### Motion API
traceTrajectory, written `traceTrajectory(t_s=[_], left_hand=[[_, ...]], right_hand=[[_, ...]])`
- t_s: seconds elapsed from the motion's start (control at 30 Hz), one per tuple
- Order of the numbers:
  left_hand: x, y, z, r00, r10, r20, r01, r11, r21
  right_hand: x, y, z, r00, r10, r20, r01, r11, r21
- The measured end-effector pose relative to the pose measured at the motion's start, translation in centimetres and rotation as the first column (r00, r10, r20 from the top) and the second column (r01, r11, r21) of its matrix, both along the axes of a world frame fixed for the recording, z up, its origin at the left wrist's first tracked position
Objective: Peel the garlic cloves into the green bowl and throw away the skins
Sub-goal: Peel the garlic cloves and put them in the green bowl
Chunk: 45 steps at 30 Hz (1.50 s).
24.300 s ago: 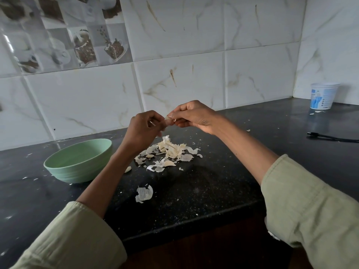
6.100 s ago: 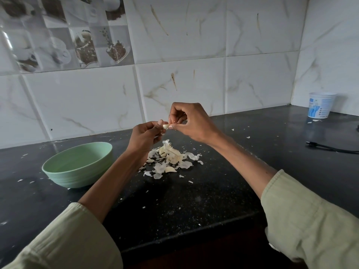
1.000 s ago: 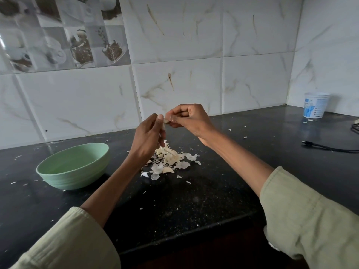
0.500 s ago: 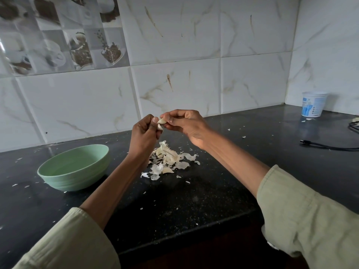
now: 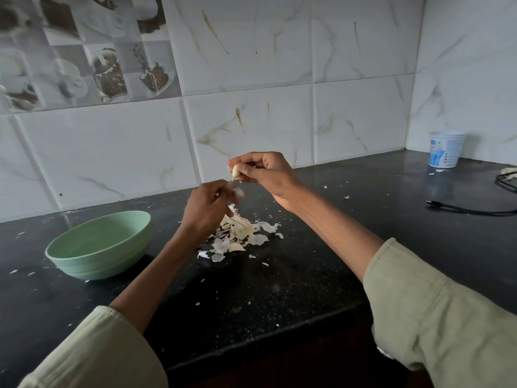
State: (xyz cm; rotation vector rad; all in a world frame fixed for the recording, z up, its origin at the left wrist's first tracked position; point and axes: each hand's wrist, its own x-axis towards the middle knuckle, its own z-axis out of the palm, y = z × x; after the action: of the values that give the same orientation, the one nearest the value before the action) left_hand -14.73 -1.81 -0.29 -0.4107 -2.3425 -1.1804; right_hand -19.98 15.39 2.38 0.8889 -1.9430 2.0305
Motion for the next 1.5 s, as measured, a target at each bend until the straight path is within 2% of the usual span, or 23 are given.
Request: traceTrajectory(t_s=[0.1,0.2,0.33,0.43,0.67,1.0,1.27,1.5], left_hand=[[-0.2,-0.3,0.1,0.997,0.077,-0.032,-0.077,0.997,-0.007],[-0.4,-0.6,0.3,0.995,0.086,-0.056,-0.084,0.996,0.027],[-0.1,-0.5,0.8,0.999,0.015,-0.045,-0.004,0.971,0.240],[0.2,-0.2,1.2,0.996,-0.054,-0.074,0.073,0.954,0.292],[0.2,-0.5,1.1,0.993,-0.059,-0.100,0.090,0.937,0.338],[-0.3,-0.7,0.6,0.969,-0.246,0.014,0.190,0.782,0.593],[0.0,-0.3,0.8,0.975,-0.218,-0.035,0.207,0.844,0.494],[0.2,-0.5,1.0,0.996,-0.040,-0.075,0.070,0.886,0.459]], right_hand=[[0.1,0.1,0.1,1.000,-0.021,-0.008,0.021,0.999,0.031],[0.3,0.2,0.2,0.998,-0.066,-0.024,0.068,0.995,0.067],[0.5,0.1,0.2,0.985,-0.150,-0.086,0.161,0.978,0.132],[0.5,0.2,0.2,0.974,-0.188,-0.128,0.208,0.964,0.168],[1.0,0.3,0.2,0.981,-0.098,-0.165,0.123,0.981,0.148],[0.4,0.4,-0.1,0.987,-0.071,-0.141,0.086,0.991,0.100],[0.5,0.3,0.0,0.969,-0.165,-0.186,0.183,0.979,0.087],[0.2,-0.1,-0.4,0.998,-0.038,-0.054,0.042,0.997,0.069]])
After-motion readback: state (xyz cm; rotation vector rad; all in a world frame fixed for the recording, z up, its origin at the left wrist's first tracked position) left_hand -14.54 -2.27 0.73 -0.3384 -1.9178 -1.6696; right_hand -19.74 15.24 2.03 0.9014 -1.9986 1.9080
